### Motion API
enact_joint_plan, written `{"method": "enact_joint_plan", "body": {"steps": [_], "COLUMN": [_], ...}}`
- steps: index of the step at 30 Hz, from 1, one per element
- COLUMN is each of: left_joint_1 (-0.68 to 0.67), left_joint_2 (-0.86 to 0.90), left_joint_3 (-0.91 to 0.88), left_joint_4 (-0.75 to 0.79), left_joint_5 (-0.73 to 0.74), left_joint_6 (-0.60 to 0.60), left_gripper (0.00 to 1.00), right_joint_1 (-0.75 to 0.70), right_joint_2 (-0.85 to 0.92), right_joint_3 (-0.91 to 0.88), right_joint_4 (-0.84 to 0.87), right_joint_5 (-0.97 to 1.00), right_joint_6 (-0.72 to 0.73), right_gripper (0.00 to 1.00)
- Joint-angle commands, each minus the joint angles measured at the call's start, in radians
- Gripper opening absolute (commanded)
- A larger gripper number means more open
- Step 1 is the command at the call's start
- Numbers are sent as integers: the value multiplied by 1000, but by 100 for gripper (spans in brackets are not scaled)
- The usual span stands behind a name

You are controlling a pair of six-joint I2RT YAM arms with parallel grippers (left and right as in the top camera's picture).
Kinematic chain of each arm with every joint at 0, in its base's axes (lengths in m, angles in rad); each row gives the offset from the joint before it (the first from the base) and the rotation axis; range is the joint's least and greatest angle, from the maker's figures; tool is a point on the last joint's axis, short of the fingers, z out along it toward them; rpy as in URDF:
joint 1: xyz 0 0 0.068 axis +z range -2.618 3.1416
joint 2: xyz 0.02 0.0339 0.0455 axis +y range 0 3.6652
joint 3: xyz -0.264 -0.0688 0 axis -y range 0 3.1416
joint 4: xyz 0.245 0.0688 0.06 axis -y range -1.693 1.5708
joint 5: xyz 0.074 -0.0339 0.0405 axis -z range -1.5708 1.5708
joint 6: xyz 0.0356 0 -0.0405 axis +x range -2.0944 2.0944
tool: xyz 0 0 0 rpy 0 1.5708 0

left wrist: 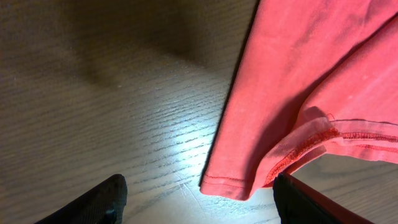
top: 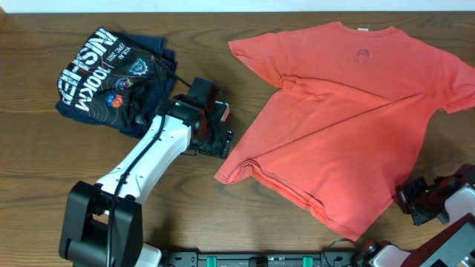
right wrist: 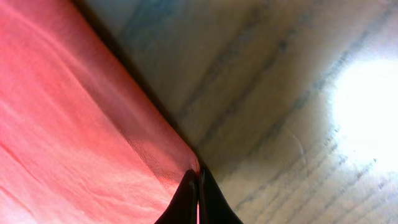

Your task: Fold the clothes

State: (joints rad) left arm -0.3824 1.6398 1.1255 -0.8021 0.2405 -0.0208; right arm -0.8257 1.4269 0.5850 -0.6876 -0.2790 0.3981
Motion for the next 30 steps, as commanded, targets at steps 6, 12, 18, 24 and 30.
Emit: {"method": "enact_joint_plan", "body": {"steps": [6, 12, 18, 24, 30], "left_joint_1": [0, 0, 0, 0, -1], "left_joint_2": [-21, -21, -21, -21, -10], "left_joint_3": [7, 7, 7, 12, 18], "left_joint_4": [1, 3, 4, 70, 313], "left_joint_5": [2, 3, 3, 13, 174], "left_joint_6": [13, 13, 25, 27, 54], "left_gripper": [77, 77, 79, 83, 87], "right_joint_1": [-97, -162, -190, -182, -172], "right_joint_2": [23, 23, 23, 23, 21], "right_joint_3": [224, 418, 513, 529, 529], "right_joint_4": [-35, -124, -171, -248, -245], "right_joint_5": [141, 309, 338, 248, -18], "right_joint_6": [237, 264, 290, 289, 163], "right_gripper": [1, 1, 10, 20, 19]}}
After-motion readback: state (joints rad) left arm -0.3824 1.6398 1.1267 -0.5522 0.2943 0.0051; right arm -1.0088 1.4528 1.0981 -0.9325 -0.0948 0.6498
